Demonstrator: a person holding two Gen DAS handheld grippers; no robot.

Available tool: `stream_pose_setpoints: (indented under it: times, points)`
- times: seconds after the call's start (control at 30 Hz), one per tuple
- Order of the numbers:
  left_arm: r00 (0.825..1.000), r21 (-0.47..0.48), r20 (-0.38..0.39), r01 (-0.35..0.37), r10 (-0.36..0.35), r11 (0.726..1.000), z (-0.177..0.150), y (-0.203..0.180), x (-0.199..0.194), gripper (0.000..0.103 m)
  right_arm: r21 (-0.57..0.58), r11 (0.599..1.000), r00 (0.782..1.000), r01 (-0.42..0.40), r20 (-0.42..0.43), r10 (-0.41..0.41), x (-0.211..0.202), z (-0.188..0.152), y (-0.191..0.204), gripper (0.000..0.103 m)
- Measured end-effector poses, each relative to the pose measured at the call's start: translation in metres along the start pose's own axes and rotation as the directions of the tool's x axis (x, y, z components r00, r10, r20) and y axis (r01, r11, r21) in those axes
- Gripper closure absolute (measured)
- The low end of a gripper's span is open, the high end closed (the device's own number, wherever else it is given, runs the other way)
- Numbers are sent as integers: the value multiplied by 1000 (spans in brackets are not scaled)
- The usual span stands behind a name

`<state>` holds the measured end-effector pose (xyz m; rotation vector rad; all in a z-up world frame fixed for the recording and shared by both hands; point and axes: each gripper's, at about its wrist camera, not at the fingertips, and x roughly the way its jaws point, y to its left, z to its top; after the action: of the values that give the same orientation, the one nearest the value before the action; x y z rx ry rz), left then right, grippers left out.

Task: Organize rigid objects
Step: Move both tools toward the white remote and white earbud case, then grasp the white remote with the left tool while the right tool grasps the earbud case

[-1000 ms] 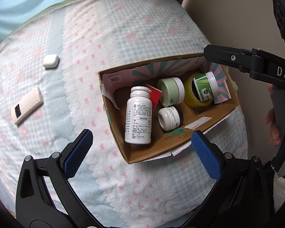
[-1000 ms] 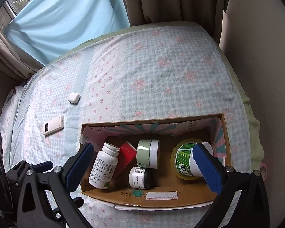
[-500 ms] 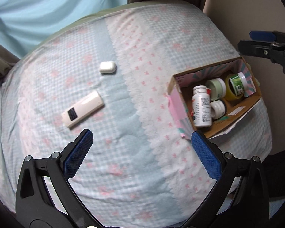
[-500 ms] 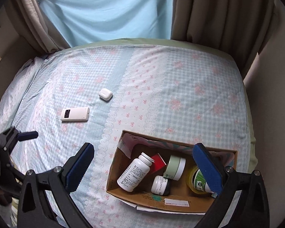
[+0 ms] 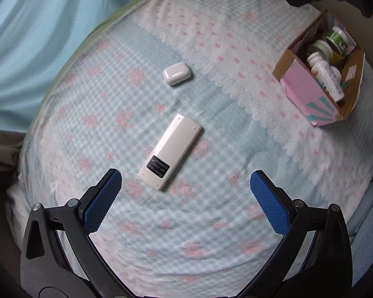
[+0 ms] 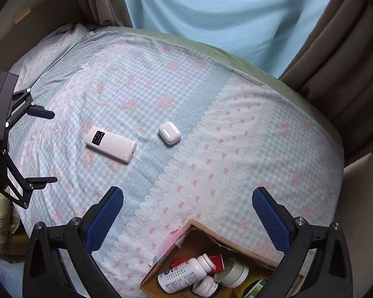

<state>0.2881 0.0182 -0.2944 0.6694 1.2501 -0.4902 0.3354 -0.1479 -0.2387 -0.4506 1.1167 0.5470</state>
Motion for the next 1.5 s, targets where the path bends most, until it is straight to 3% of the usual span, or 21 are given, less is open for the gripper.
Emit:
stream_pose_setpoints:
  times: [0.17, 0.3, 0.37, 0.53, 0.77, 0.9, 1.03, 1.07, 1.13, 1.2, 1.5]
  points:
    - [995, 271, -82, -25, 49, 962, 2, 12, 56, 0, -138, 990, 998, -16, -64, 8, 65, 37, 11, 0]
    - [992, 361, -116, 1, 44, 933, 5, 19, 97, 1, -200, 979, 990, -47, -138, 19, 119, 60, 16, 1]
    - [990, 372, -137, 20, 33, 928, 7, 21, 118, 3, -232, 971, 984, -58, -176, 17, 144, 67, 18, 2]
    - [982, 405, -190, 62, 18, 912, 10, 20, 162, 18, -325, 941, 960, -94, -278, 0, 206, 78, 24, 11]
    - [974, 407, -224, 125, -34, 905, 20, 21, 196, 28, -356, 920, 933, -161, -360, 24, 257, 84, 31, 16]
    - [971, 412, -231, 159, -66, 897, 25, 19, 203, 30, -365, 912, 919, -186, -393, 30, 273, 86, 35, 30]
    - [966, 421, -244, 183, -84, 888, 26, 15, 205, 39, -347, 918, 909, -194, -416, 35, 285, 90, 35, 33]
    - [965, 433, -247, 189, -86, 882, 25, 9, 205, 45, -348, 917, 908, -194, -417, 34, 286, 91, 37, 34]
    - [967, 460, -246, 183, -73, 869, 25, 2, 203, 48, -357, 914, 909, -194, -415, 31, 285, 96, 37, 51]
    - [966, 464, -246, 185, -74, 866, 25, -4, 203, 49, -357, 912, 906, -201, -421, 35, 282, 99, 38, 60]
    - [967, 399, -229, 196, -110, 896, 28, -1, 193, 49, -336, 924, 916, -182, -400, 34, 269, 104, 44, 60]
